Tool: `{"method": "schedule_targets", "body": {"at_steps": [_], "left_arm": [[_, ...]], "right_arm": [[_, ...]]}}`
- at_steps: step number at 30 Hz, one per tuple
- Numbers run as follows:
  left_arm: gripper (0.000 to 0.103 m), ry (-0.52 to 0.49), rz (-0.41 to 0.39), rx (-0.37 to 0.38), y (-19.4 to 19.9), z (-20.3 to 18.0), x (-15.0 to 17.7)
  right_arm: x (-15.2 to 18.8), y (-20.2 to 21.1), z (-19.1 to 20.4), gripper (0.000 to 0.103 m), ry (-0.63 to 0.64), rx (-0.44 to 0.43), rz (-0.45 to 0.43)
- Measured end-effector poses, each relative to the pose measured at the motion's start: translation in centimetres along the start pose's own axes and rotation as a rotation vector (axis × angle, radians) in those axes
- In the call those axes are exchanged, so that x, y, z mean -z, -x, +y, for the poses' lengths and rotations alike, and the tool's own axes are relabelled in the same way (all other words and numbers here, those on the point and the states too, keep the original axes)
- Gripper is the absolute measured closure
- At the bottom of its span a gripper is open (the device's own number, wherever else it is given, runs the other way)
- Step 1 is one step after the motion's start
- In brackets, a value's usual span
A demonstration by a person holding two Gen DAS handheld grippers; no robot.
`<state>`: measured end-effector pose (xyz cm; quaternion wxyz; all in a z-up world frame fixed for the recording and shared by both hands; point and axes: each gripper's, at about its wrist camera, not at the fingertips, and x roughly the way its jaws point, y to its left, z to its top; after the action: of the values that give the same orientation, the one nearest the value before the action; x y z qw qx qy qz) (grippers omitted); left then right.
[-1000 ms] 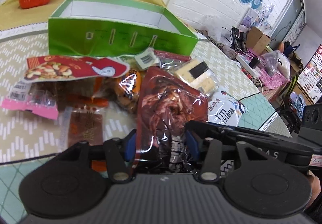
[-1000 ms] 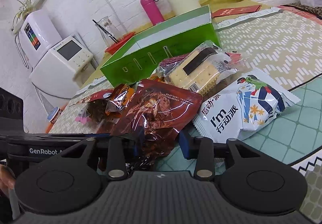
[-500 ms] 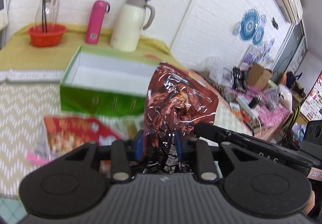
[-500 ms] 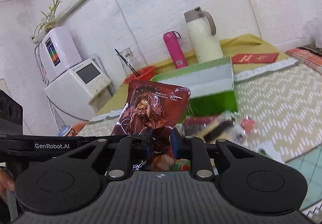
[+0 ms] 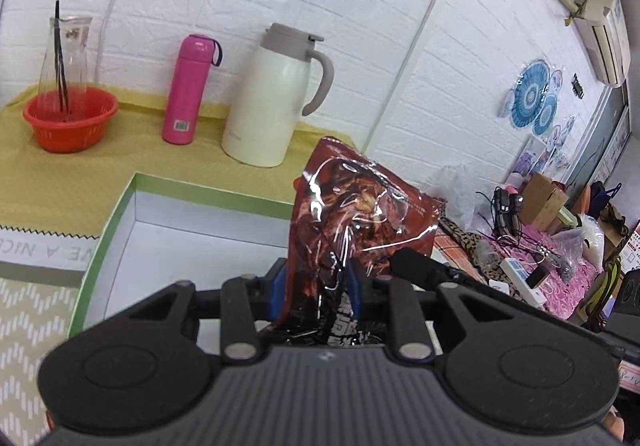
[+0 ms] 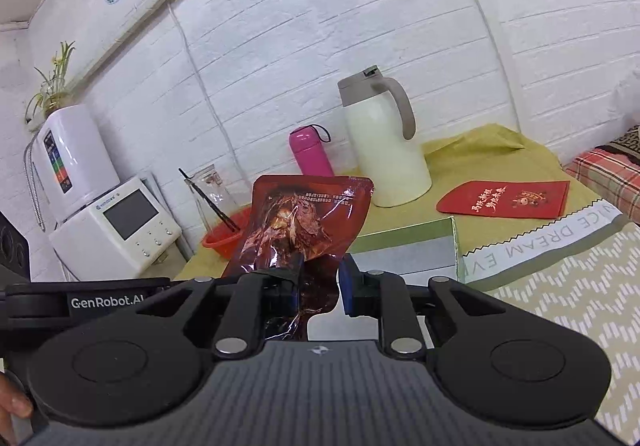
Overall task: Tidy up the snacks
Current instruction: 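Carry the dark red pouch into the green box and release it, then move the right gripper to the cracker pack and grasp it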
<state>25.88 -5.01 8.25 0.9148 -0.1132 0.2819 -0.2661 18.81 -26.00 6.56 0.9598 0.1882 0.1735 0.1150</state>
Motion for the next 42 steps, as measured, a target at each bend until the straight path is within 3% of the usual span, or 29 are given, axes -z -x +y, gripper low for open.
{"method": "schedule_targets", "body": {"at_steps": [10,14,18,20,21,24,26,27,28,29,30,31,32,33,37,42], "left_arm": [[0.081,0.049,0.117,-0.062,-4.5,3.4,1.6],[0.081,0.076,0.138,-0.074,-4.4,4.2,2.6],[0.081,0.04,0.145,-0.075,-3.4,3.7,3.4],[0.082,0.015,0.144,-0.057,-2.7,3.1,3.8],[0.086,0.025,0.145,-0.051,-2.4,2.9,4.0],[0.086,0.034,0.141,-0.048,-1.8,3.0,4.2],[0.083,0.027,0.124,-0.05,-1.4,2.9,4.0],[0.074,0.025,0.101,-0.048,-0.8,2.8,4.0],[0.051,0.034,0.067,-0.051,0.0,2.7,3.8],[0.034,0.05,0.026,-0.056,0.8,2.8,3.5],[0.024,0.073,-0.031,-0.057,1.8,2.8,3.4],[0.022,0.088,-0.089,-0.06,3.0,2.7,3.2],[0.019,0.08,-0.121,-0.06,3.8,2.3,3.0],[0.01,0.063,-0.141,-0.071,4.6,1.9,2.9],[0.01,-0.022,-0.228,-0.123,7.8,0.0,3.6],[0.01,-0.077,-0.235,-0.188,10.9,-2.1,5.9]], "right_arm": [[1.9,-5.3,-2.0,0.065,-0.039,0.019,0.157],[2.6,-5.9,-1.9,0.065,-0.042,0.026,0.212],[3.1,-5.8,-0.8,0.065,0.033,0.059,0.256],[3.6,-5.8,-0.6,0.068,0.022,-0.001,0.298],[3.9,-5.6,-0.4,0.075,0.019,-0.027,0.3],[4.2,-5.0,0.4,0.076,0.056,-0.003,0.291],[4.0,-4.8,0.6,0.069,0.058,-0.008,0.291],[3.8,-4.5,0.7,0.067,0.06,-0.006,0.281],[3.6,-4.0,0.7,0.066,0.064,0.004,0.256],[3.2,-3.4,0.8,0.057,0.068,0.014,0.224],[2.8,-2.8,0.7,0.046,0.072,0.014,0.201],[2.5,-2.1,0.7,0.014,0.073,0.01,0.181],[2.3,-1.4,0.8,0.0,0.074,0.009,0.157],[2.2,-0.6,1.0,0.0,0.078,0.01,0.134],[2.4,2.5,2.2,0.0,0.151,0.012,0.094],[4.2,7.1,2.8,0.0,0.218,-0.01,0.049]]}}
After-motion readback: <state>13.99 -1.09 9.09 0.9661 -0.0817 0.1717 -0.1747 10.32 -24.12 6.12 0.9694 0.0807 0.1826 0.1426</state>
